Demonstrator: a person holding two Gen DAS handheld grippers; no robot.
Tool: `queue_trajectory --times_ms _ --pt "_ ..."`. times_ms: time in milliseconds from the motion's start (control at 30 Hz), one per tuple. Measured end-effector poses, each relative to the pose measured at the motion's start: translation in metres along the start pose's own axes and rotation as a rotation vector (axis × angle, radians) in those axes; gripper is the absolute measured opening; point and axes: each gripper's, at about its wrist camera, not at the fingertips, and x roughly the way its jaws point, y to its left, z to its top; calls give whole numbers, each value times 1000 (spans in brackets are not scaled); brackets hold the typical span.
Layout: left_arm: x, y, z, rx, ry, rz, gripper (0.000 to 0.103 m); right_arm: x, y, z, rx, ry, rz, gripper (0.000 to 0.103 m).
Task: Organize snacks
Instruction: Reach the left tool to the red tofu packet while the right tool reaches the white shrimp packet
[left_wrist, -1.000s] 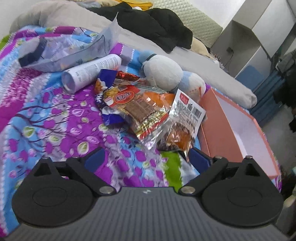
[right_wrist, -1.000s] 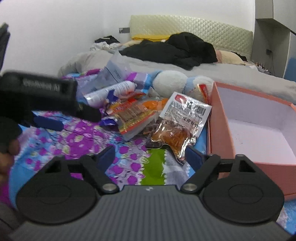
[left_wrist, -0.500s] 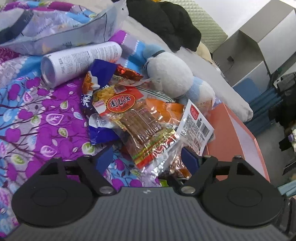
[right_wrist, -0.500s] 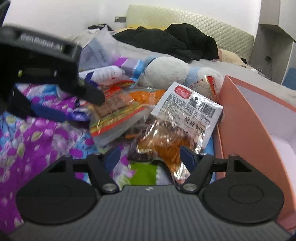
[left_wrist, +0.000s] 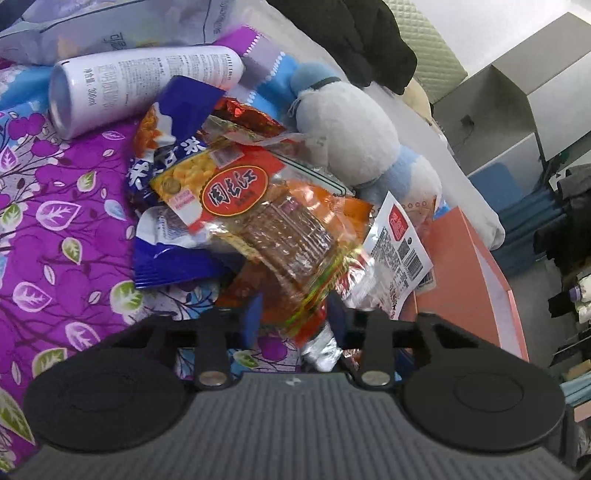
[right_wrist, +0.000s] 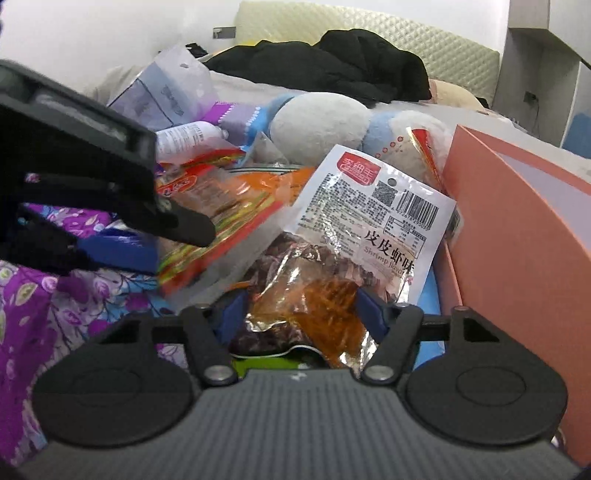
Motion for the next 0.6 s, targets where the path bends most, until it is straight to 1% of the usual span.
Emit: queue_trajectory --times_ms 33,133,200,333,600 --pt "0 0 0 1 0 -3 26 -1 0 0 -1 1 1 59" --pt "-5 -2 1 5 -20 -3 15 -5 2 -2 -11 -3 4 50" --pt "-11 -1 0 7 -28 -7 10 -9 3 -2 -15 -6 4 46" --pt "-25 -4 -3 20 -46 -11 7 -20 1 -1 -6 -6 22 42" --pt "-60 -11 -21 75 -40 5 5 -52 -1 -12 -4 14 47 40"
